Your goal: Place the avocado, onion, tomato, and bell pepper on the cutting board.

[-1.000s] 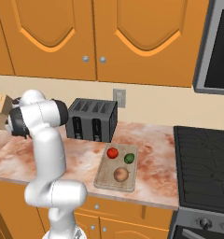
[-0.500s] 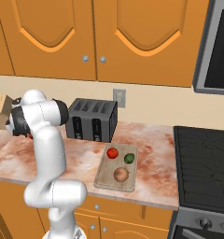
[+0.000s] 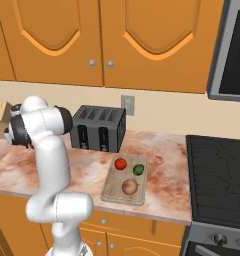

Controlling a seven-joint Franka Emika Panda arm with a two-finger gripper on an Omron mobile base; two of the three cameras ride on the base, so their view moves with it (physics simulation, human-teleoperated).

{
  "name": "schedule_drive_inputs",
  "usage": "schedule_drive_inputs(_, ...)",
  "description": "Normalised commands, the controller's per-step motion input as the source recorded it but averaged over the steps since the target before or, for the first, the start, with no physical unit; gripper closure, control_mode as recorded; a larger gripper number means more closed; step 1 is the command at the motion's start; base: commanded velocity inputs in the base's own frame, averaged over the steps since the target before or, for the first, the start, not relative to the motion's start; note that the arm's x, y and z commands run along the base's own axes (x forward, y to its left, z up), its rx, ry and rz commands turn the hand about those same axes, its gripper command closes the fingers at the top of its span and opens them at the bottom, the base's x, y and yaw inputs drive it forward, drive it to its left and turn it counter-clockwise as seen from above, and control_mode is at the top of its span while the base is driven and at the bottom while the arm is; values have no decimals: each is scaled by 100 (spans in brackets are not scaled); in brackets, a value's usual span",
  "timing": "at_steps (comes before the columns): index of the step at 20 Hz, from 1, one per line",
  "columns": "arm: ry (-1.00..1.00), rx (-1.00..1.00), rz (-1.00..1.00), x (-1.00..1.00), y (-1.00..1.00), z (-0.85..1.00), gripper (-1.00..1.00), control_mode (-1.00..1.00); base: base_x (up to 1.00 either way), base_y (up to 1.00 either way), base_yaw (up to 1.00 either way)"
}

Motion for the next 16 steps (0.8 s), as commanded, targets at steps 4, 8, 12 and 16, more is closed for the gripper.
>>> schedule_drive_inputs(4, 0, 0, 0, -66, -16, 17, 100, -100, 0, 0, 0)
schedule_drive_inputs(8, -1, 0, 0, -78, -35, 21, 100, -100, 0, 0, 0)
schedule_drive_inputs(12, 0, 0, 0, -72, -55, 26, 100, -100, 0, 0, 0)
schedule_drive_inputs(16, -2, 0, -1, -79, -72, 30, 100, -100, 0, 0, 0)
